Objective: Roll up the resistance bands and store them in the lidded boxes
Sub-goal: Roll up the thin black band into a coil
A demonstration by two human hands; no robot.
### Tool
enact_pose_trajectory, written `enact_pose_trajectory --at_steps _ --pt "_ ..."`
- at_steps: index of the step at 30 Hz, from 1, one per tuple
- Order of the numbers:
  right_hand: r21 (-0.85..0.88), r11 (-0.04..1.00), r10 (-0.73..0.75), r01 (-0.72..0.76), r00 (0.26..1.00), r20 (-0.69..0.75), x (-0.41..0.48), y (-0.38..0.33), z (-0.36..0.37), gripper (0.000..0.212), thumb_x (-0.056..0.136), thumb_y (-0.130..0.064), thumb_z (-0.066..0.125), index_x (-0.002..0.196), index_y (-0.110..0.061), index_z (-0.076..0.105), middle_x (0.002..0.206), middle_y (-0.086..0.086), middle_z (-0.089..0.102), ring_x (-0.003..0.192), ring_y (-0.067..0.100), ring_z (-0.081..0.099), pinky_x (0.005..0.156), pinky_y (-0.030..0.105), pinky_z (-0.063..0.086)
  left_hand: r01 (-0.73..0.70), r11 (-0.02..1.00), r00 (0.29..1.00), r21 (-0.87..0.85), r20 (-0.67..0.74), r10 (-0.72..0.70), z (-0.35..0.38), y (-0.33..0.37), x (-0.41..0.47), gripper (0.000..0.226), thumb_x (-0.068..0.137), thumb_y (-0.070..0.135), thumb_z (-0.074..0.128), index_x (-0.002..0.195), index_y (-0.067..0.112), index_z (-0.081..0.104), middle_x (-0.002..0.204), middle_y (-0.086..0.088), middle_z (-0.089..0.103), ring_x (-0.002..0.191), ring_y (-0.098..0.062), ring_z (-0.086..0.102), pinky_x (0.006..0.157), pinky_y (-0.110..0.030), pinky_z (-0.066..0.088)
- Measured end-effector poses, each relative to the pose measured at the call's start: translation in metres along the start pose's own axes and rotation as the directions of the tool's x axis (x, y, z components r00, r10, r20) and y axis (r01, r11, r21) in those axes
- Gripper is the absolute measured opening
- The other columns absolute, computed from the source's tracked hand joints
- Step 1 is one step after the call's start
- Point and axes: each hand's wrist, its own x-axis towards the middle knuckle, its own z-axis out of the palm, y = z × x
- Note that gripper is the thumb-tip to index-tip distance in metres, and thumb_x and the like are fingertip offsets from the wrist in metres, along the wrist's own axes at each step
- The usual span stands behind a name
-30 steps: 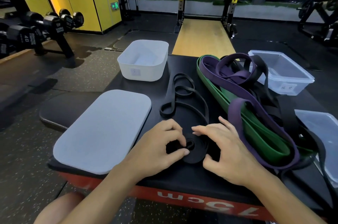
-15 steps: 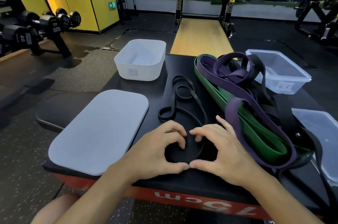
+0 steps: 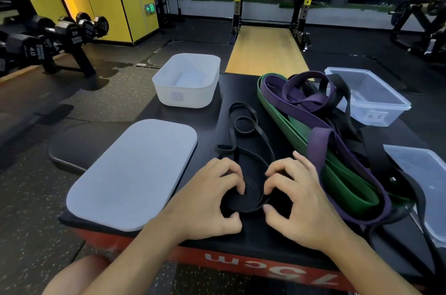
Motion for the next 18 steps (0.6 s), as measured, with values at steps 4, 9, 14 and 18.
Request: enact_pose_trajectory --at_steps 4,9,14,18 --pt "-0.066 0.998 0.005 -0.005 1.0 0.009 0.001 0.0021 0.0013 0.018 0.071 -0.015 0.062 0.081 -0.029 0.059 0.093 -0.019 0.05 0.097 0.003 0.054 0.125 0.046 0.019 0.002 1.0 1.0 0.001 0.004 -0.002 -0.0003 0.002 0.0007 0.032 0.073 0.034 0.072 0.101 0.031 0.058 0.116 0.025 0.043 0.117 -0.004 0.041 0.096 -0.015 0.038" --pt "-0.202 0.977 0.065 -0.069 0.998 -0.028 0.0029 -0.0005 0.0026 0.003 0.074 -0.023 0.059 0.075 -0.026 0.059 0.096 -0.015 0.05 0.094 0.013 0.051 0.124 0.038 0.013 -0.002 1.0 1.0 -0.004 0.007 0.002 -0.0005 0.002 0.0008 0.032 0.072 0.033 0.071 0.1 0.031 0.056 0.116 0.026 0.043 0.116 -0.005 0.042 0.096 -0.015 0.038" --pt "-0.326 0.903 0.216 -0.28 0.952 -0.219 0.0022 -0.0031 0.003 0.03 0.091 -0.031 0.051 0.077 -0.012 0.07 0.101 0.005 0.053 0.095 0.027 0.052 0.121 0.044 0.024 0.001 1.0 1.0 -0.012 -0.006 -0.001 -0.0002 0.0018 0.0002 0.031 0.072 0.033 0.069 0.099 0.031 0.056 0.115 0.025 0.044 0.114 -0.006 0.043 0.093 -0.019 0.042" --pt "-0.457 0.803 0.332 -0.382 0.924 -0.19 0.0014 -0.0034 0.0043 0.042 0.088 -0.031 0.051 0.113 -0.008 0.075 0.1 0.005 0.053 0.096 0.027 0.054 0.122 0.049 0.025 -0.004 1.0 1.0 -0.019 -0.005 0.004 0.0001 0.0023 0.0009 0.03 0.072 0.033 0.069 0.099 0.03 0.056 0.115 0.024 0.045 0.114 -0.007 0.043 0.093 -0.021 0.042"
